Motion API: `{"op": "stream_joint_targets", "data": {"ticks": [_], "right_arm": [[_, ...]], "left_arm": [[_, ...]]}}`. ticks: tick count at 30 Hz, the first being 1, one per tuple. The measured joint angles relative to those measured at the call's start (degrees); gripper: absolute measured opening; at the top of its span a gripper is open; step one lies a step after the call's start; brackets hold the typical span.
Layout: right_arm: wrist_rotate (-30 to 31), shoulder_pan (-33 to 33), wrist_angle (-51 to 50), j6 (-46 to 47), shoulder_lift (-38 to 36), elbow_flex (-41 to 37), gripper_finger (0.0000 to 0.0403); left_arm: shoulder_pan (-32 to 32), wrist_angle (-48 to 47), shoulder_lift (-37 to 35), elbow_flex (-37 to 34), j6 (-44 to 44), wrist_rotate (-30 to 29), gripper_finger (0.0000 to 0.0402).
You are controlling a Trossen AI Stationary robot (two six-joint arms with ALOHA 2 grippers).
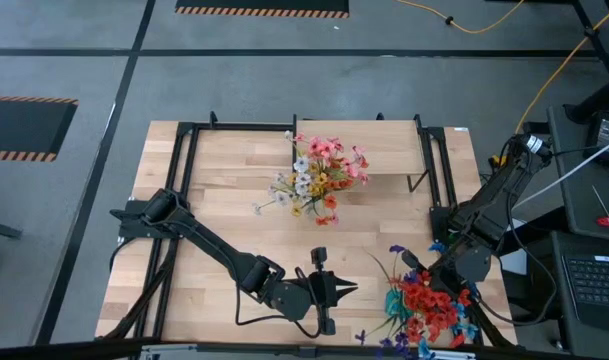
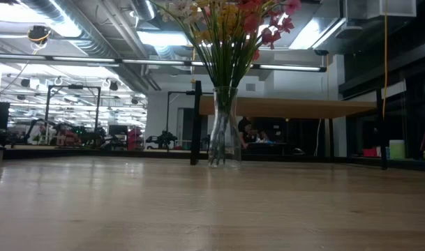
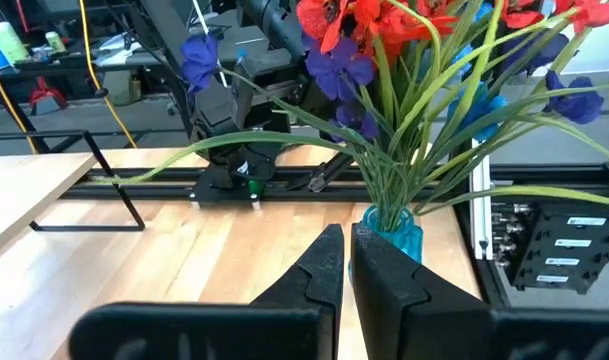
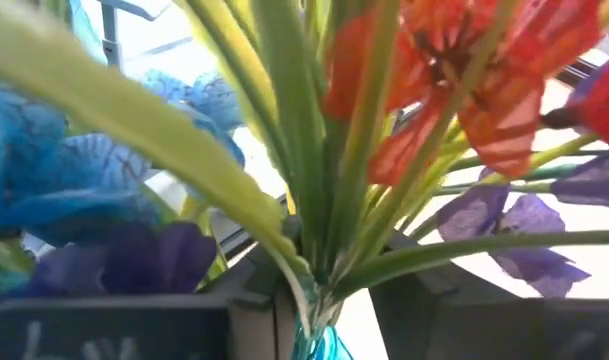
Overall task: Pick and place flowers into a vace then onto a shelf
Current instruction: Put the red flowers into the blue vase
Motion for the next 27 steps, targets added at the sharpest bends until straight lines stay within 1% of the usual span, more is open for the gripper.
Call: {"op": "stream_joint_targets", "data": {"ticks": [4,8,12,21,24,27], "right_arm": [[0.0,0.0,0.0,0.2,0.0,0.0,0.0093],[0.0,0.0,0.0,0.5,0.0,0.0,0.0105],[0.0,0.0,0.0,0.6,0.0,0.0,0.0136],[0.0,0.0,0.0,0.6,0.0,0.0,0.0229],[0.0,0.0,-1.0,1.4,0.0,0.9,0.025],[-0.1,0.0,-3.4,1.4,0.0,2.9,0.026]], "left_arm": [[0.0,0.0,0.0,0.0,0.0,0.0,0.0017],[0.0,0.0,0.0,0.0,0.0,0.0,0.0017],[0.0,0.0,0.0,0.0,0.0,0.0,0.0017],[0.0,0.0,0.0,0.0,0.0,0.0,0.0017],[0.0,0.0,0.0,0.0,0.0,0.0,0.0017],[0.0,0.0,0.0,0.0,0.0,0.0,0.0017]]}}
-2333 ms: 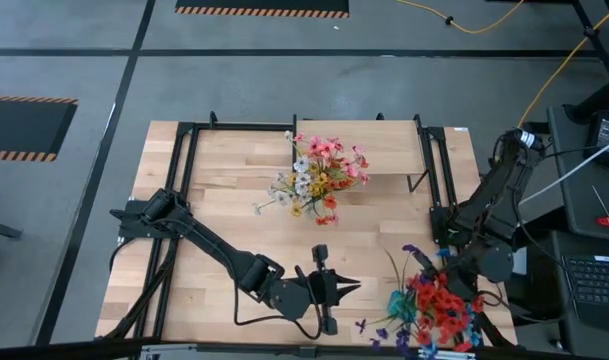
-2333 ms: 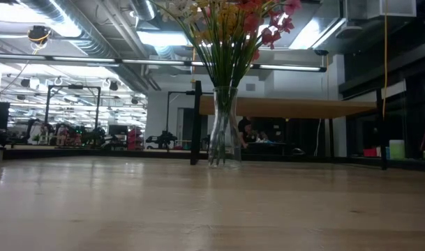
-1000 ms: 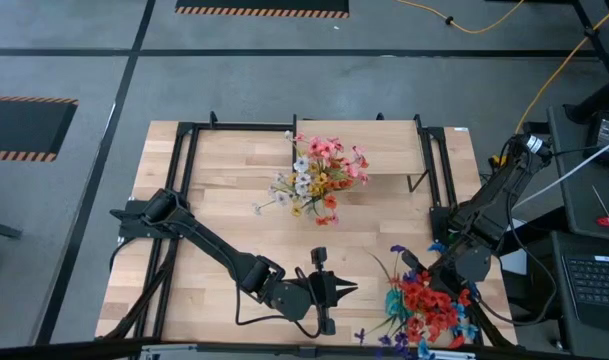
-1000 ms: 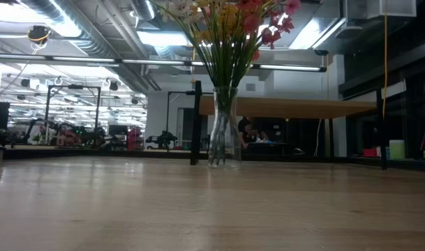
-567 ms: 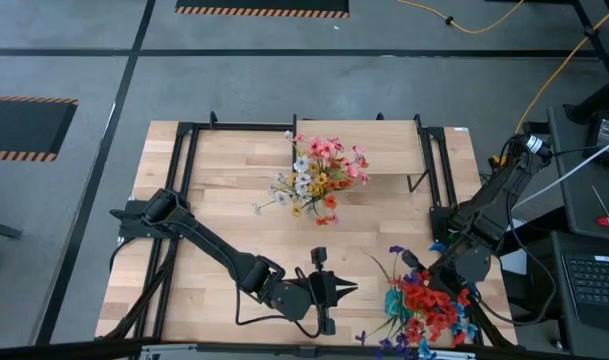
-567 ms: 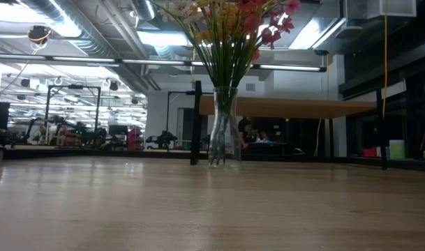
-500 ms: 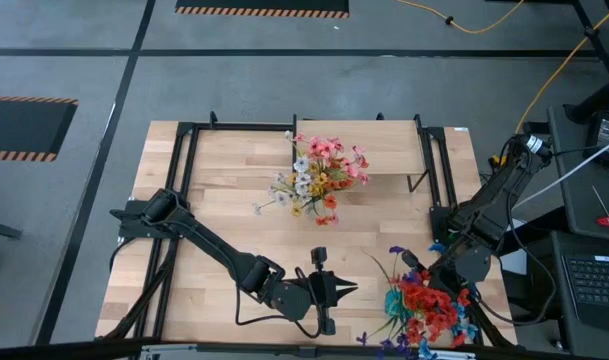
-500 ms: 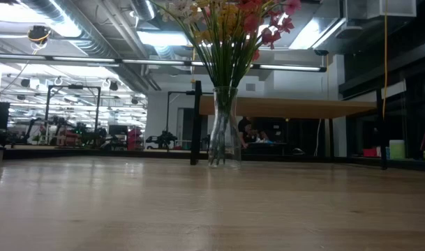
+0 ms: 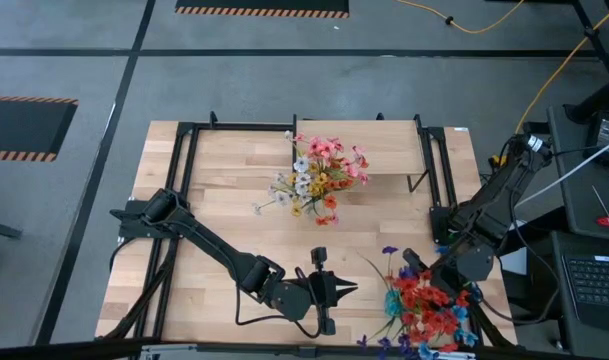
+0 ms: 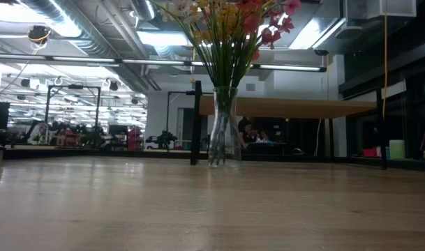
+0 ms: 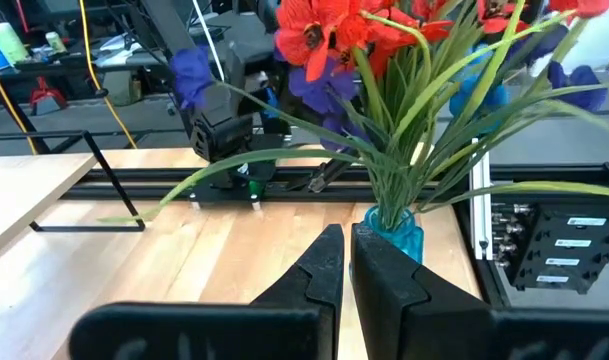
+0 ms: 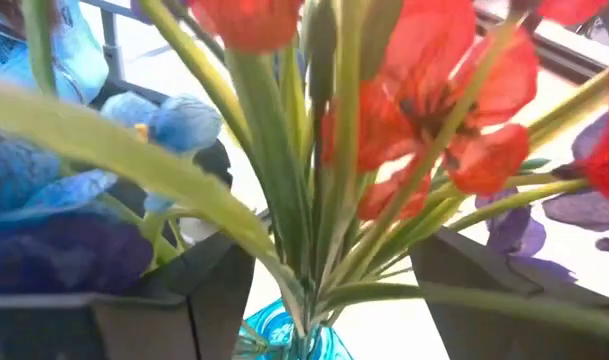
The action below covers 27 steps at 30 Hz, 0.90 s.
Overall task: Pick and place flowers into a vace then onto a shelf
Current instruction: Put the red flowers into the blue vase
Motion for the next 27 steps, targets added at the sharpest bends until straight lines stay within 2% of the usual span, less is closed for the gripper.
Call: {"op": "stream_joint_targets", "data": {"ticks": [14,27], "right_arm": [[-4.0,-2.6,-5.4,-1.7,0.0,4.3,0.026],[-4.0,-5.2,-6.0,-6.6,0.0,5.3,0.026]], "left_arm": [[0.0,0.0,0.0,0.0,0.0,0.0,0.0017],[0.0,0.0,0.0,0.0,0.0,0.0,0.0017]]}}
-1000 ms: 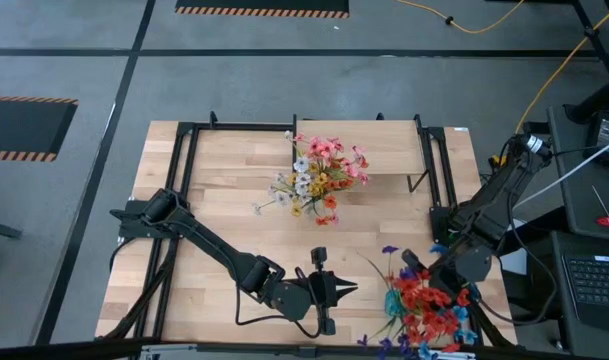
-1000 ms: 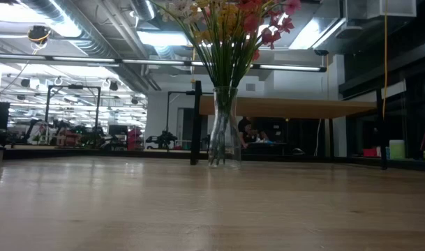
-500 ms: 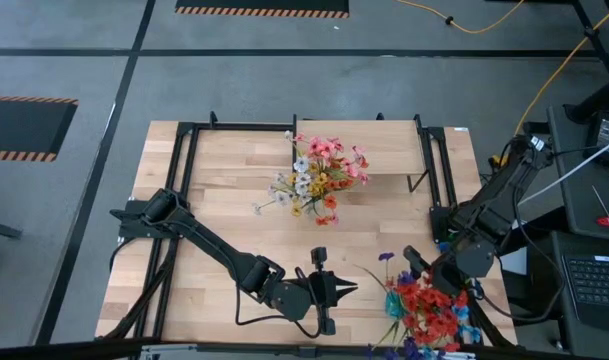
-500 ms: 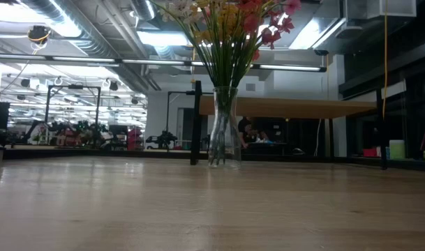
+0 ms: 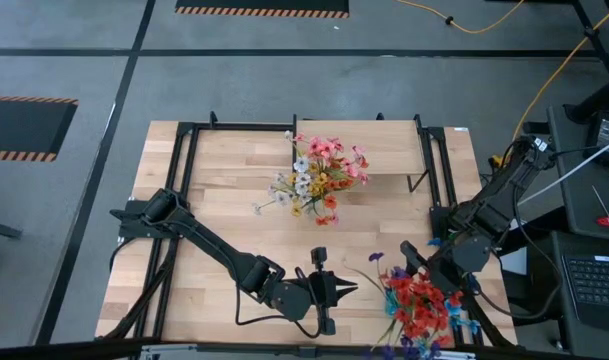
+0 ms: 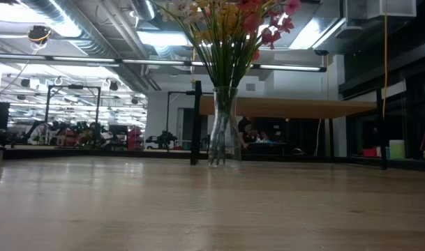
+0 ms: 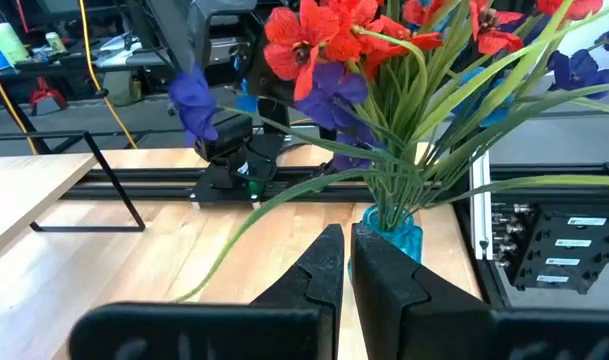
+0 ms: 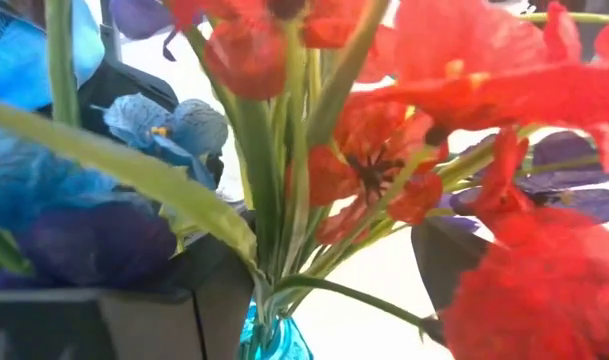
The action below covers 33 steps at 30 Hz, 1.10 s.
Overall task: Pick and place flowers into a vace then onto a shelf
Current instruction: Put the red flowers into the blue vase
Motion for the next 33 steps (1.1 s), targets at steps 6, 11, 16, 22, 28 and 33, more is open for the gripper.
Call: {"op": "stream_joint_targets", "data": {"ticks": [6,11,16,22,28,33], "right_arm": [[0.0,0.0,0.0,-1.2,0.0,0.0,0.026],[0.1,0.0,-0.4,-1.0,0.0,0.2,0.026],[0.1,0.0,-3.5,-1.1,0.0,3.4,0.026],[0.1,0.0,-5.9,-0.7,0.0,5.3,0.026],[0.1,0.0,-6.1,-0.7,0.0,7.6,0.026],[0.1,0.0,-9.5,-0.4,0.0,11.1,0.026]], "left_arm": [[0.0,0.0,0.0,0.0,-0.1,0.0,0.0017],[0.0,0.0,0.0,0.0,-0.1,0.0,0.0017],[0.0,0.0,0.0,0.0,0.0,0.0,0.0017],[0.0,0.0,0.0,0.0,0.0,0.0,0.0017],[0.0,0.0,0.0,0.0,0.0,0.0,0.0017],[0.0,0.0,0.0,0.0,-0.1,0.0,0.0017]]}}
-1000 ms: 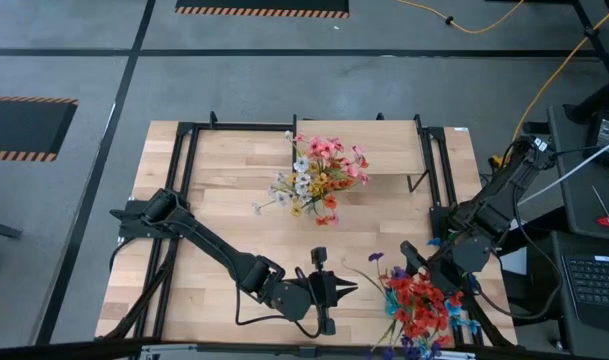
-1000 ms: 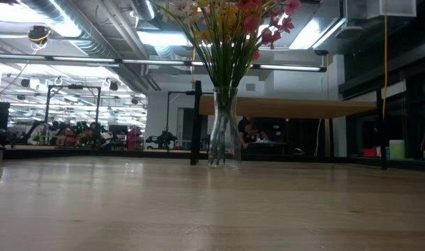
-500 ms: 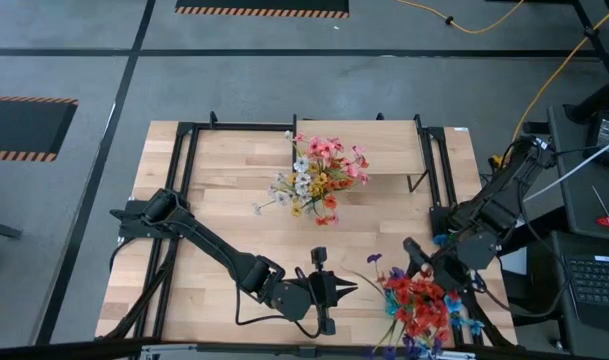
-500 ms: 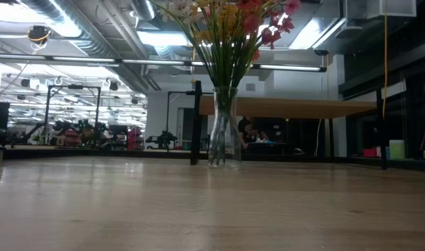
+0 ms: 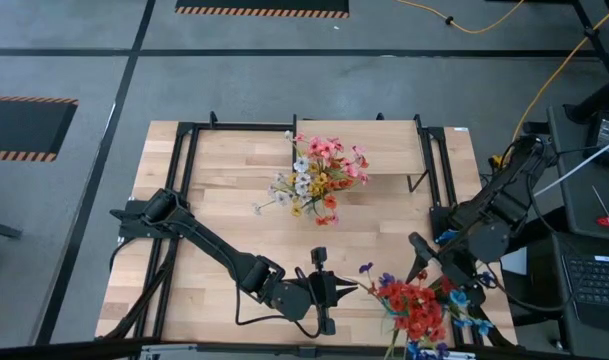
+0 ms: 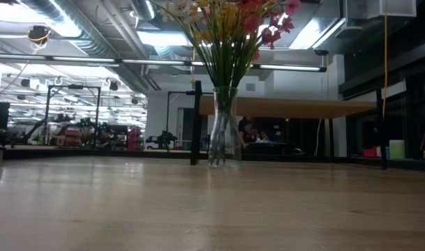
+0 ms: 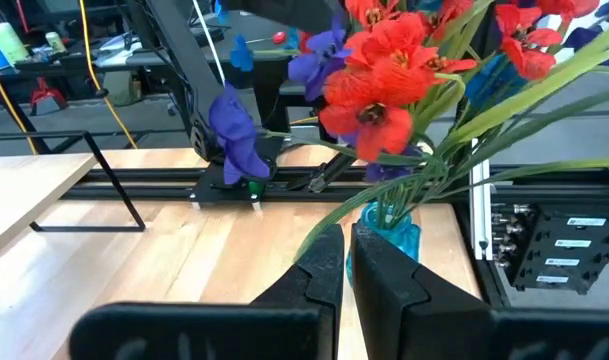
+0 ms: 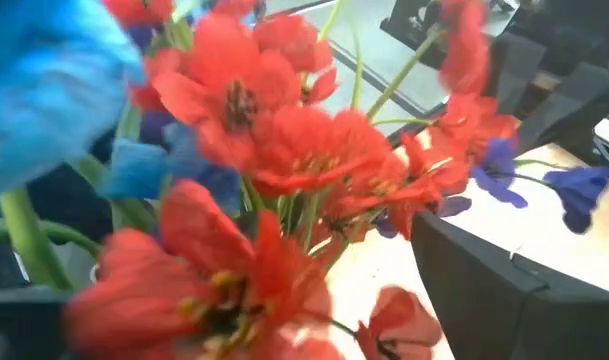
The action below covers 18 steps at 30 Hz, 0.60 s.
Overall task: Pick and place flowers into a vace then onto a shelf
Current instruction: Put the red flowers into the blue vase
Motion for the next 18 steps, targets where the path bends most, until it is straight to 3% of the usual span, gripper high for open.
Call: {"op": "stream_joint_targets", "data": {"ticks": [11,18], "right_arm": [[0.0,0.0,-0.6,2.7,0.0,0.9,0.026],[0.1,0.0,3.2,0.8,0.0,-2.9,0.026]], "left_arm": [[-0.1,0.0,0.0,0.0,0.0,0.0,0.0017],[-0.1,0.0,0.0,0.0,0.1,0.0,0.0017]]}}
